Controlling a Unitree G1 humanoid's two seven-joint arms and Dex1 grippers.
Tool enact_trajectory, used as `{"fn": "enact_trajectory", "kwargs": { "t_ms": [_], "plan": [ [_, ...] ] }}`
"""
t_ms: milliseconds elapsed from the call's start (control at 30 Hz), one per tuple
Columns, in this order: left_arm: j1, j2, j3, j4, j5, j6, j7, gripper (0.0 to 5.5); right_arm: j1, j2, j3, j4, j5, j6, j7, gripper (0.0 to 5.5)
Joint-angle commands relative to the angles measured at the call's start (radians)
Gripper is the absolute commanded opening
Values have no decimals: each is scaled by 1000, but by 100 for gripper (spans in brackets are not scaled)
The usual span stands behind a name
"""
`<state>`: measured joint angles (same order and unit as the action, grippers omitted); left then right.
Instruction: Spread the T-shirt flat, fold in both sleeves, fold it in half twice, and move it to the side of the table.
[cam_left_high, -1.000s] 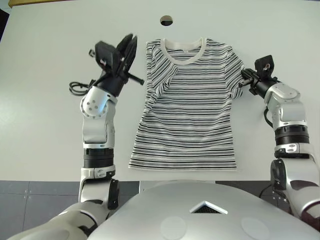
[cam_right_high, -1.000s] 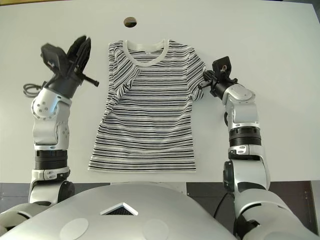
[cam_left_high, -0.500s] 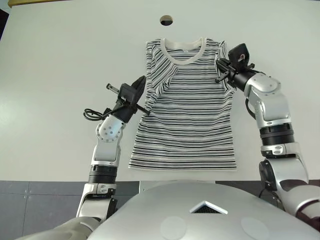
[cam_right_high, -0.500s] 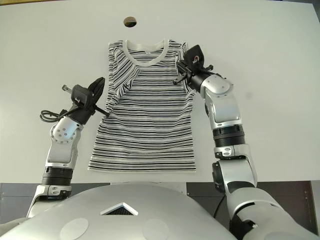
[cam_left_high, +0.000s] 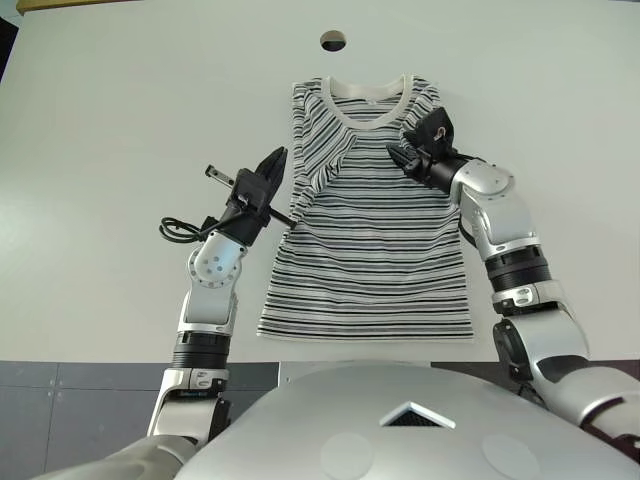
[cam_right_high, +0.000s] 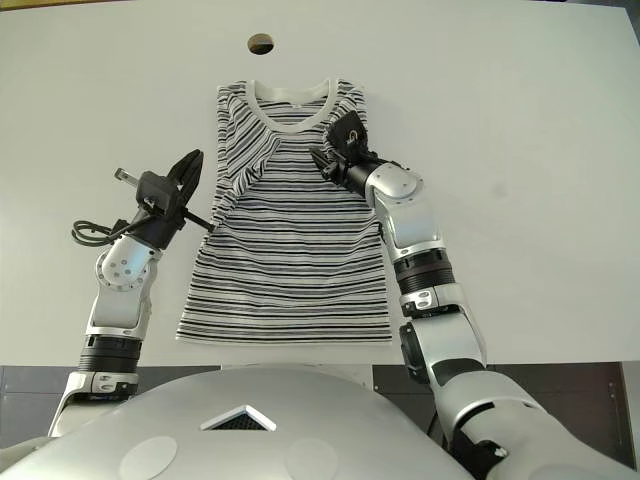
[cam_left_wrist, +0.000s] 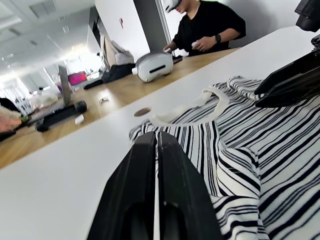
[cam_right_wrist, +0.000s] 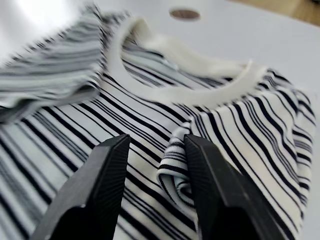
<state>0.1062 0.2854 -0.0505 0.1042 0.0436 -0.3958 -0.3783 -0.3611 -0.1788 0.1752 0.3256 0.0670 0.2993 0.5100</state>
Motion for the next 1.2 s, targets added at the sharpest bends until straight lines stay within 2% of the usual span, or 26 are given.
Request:
{"fn": "enact_trajectory", "kwargs": {
  "t_ms": [33, 100, 233, 367, 567, 700, 867, 933, 1200],
  "plan": [
    [29, 68, -5, -45, -33, -135, -73, 10, 122, -55, -34, -265, 74, -87, 90, 221],
    [50, 128, 7, -76, -49, -163, -122, 10, 202, -103, -45, -402, 92, -194, 143, 221],
    [101, 301, 39, -116, -22, -258, -223, 10, 379, -302, -70, -579, 75, -364, 301, 221],
    [147, 452, 44, -47, 92, -380, -270, 10, 526, -560, -80, -529, -177, -754, 355, 221],
    [198, 613, -14, -7, 245, -488, -331, 101, 585, -758, -101, -335, -456, -1073, 258, 238],
    [186, 691, -40, 13, 228, -483, -378, 155, 566, -814, -63, -272, -568, -1153, 220, 295],
    [190, 726, -54, 6, 195, -476, -397, 233, 571, -832, -43, -293, -570, -1160, 194, 375],
    [199, 732, -53, 11, 216, -481, -387, 248, 578, -843, -40, -308, -565, -1155, 195, 409],
    [206, 673, -167, -26, 258, -464, -384, 248, 643, -852, 65, -433, -491, -1066, 273, 409]
  ]
}}
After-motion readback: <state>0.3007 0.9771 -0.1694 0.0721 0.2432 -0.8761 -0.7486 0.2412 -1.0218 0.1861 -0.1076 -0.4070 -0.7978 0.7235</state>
